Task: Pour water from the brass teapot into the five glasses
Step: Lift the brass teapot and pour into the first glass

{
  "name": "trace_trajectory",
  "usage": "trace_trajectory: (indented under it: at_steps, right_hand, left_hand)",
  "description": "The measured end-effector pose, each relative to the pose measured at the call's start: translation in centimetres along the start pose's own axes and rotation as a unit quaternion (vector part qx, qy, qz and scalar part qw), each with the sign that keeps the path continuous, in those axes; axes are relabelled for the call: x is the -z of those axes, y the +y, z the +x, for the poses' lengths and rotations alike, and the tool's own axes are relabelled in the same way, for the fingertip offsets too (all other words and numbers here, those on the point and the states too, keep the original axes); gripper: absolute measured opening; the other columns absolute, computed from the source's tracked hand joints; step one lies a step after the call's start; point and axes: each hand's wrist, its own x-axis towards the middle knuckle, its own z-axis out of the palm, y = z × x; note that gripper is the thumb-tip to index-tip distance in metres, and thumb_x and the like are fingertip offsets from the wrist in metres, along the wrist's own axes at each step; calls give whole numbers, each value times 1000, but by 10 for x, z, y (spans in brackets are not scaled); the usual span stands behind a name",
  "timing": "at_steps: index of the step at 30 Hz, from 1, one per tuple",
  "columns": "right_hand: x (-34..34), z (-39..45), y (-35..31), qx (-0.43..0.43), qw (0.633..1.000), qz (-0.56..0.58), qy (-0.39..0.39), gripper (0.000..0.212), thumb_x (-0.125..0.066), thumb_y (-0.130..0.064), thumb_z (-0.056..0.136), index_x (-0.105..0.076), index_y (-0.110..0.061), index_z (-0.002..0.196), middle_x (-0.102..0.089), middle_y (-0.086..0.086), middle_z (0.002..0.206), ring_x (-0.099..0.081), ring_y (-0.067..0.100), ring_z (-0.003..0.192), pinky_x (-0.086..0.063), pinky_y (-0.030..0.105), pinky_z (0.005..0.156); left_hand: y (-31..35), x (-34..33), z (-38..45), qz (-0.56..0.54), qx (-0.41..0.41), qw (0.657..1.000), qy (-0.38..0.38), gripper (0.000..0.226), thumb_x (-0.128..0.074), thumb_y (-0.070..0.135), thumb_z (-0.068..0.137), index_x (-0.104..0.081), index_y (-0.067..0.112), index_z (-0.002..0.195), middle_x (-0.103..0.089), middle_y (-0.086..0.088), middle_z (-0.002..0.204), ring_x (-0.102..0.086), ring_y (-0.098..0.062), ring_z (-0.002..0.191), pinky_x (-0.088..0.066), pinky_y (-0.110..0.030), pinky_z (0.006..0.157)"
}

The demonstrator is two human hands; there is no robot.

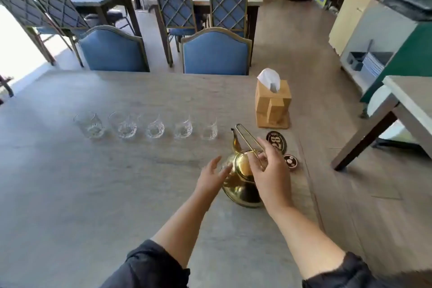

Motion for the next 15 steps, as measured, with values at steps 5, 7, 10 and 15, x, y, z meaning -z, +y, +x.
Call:
trace_trajectory:
  at_steps: [5,7,10,15]
  right_hand:
    - [-4,-5,1,6,997,71,32,42,-65,-20,90,-59,-21,132,-46,-12,65,-51,16,62,-52,30,67]
    - [-5,-4,1,-5,995,88,36,41,-65,-17,91,-60,-23,131,-44,-12,64,-51,17,62,-53,35,67]
    - [-7,-4,-1,-13,995,97,33,40,-64,-17,92,-60,-24,131,-47,-9,65,-54,19,64,-54,36,68]
    - [-9,8,-19,-6,994,104,34,38,-64,-19,92,-61,-23,129,-44,-10,62,-50,11,60,-52,28,65]
  left_hand:
    - [-8,-9,-4,-96,36,993,-58,101,-75,71,57,-38,47,148,-50,-8,148,-59,-26,126,-48,-48,107]
    - [-11,-11,-2,-126,37,990,-47,102,-79,69,53,-42,47,146,-52,-7,145,-63,-26,121,-51,-46,104]
    - [-9,-8,0,-157,43,986,-44,102,-84,65,51,-47,44,143,-55,-7,143,-64,-26,119,-53,-46,102]
    - [0,5,3,-170,40,984,-42,95,-85,60,55,-50,38,142,-56,-6,142,-65,-24,118,-55,-45,99]
